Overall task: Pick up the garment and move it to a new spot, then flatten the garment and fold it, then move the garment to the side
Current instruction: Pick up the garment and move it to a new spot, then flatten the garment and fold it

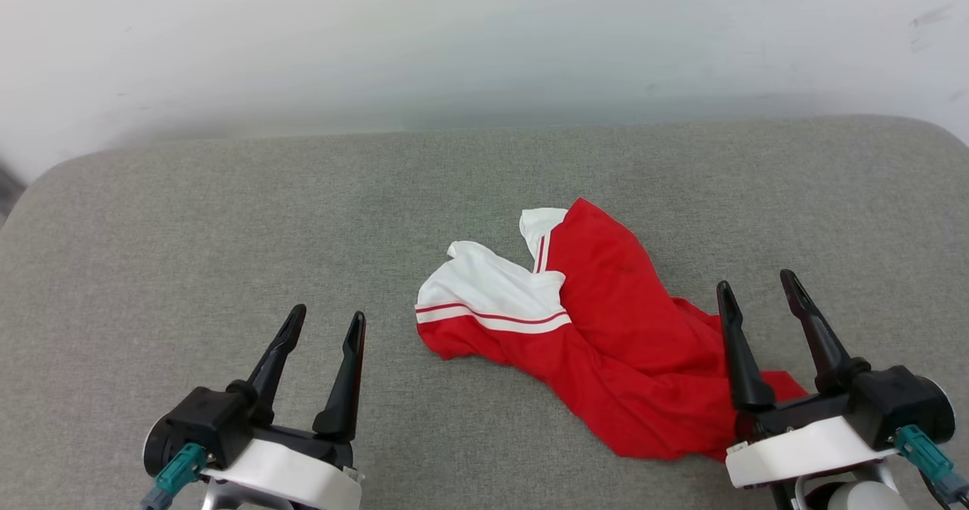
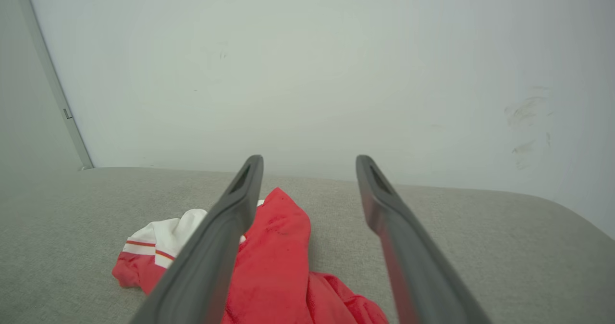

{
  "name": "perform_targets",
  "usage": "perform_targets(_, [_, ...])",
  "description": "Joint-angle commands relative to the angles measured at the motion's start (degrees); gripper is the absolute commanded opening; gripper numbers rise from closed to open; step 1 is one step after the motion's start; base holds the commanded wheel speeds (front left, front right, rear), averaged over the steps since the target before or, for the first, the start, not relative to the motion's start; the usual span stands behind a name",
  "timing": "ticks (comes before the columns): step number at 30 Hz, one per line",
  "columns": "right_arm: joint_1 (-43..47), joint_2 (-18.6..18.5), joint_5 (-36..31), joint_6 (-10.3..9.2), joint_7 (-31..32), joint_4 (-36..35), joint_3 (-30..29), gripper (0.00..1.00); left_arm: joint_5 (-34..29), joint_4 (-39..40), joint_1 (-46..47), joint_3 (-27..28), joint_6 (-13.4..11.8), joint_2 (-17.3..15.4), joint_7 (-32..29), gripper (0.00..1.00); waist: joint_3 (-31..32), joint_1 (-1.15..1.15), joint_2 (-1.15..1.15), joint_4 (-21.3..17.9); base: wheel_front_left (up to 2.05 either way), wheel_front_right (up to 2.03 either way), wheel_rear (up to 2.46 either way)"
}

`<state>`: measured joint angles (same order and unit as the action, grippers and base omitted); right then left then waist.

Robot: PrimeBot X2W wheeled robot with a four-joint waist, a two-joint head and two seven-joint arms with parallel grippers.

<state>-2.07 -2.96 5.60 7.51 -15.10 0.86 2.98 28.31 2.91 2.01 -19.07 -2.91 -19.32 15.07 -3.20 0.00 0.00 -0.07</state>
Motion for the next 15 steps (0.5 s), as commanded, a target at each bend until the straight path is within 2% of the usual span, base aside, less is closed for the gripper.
perform_targets(1, [0.7,0.1,0.4,-0.04,-0.1,0.0,0.3,1.0,-1.3,-0.3,-0.8,0.9,1.1,0.7,0.1,1.0,-0.1,0.0,0.0,-0.1,0.0,0.0,0.0])
perform_targets(4, [0.8,0.1,0.2,-0.04,-0.1,-0.2,1.0,1.0,-3.0,-1.1,-0.9,1.7,2.7,1.6,0.1,1.0,-0.7,0.0,0.0,-0.4,0.0,0.0,0.0])
perform_targets(8, [-0.2,0.1,0.1,-0.04,-0.1,-0.2,1.8,1.0,-3.5,-2.6,0.4,1.6,4.6,1.0,0.0,1.0,-1.8,0.0,0.0,-1.7,0.0,0.0,0.0])
perform_targets(12, [-1.2,0.1,0.6,-0.04,-0.1,-0.6,2.1,1.0,-3.1,-3.9,3.7,0.3,6.3,-0.7,-4.5,1.0,-3.6,0.0,0.0,-3.8,0.0,0.0,0.0])
perform_targets(15, [-2.1,0.1,0.5,-0.04,-0.1,-1.1,2.1,1.0,-2.3,-4.2,7.9,-0.3,7.5,-2.5,-10.5,1.0,-5.7,0.0,0.0,-5.5,0.0,0.0,0.0])
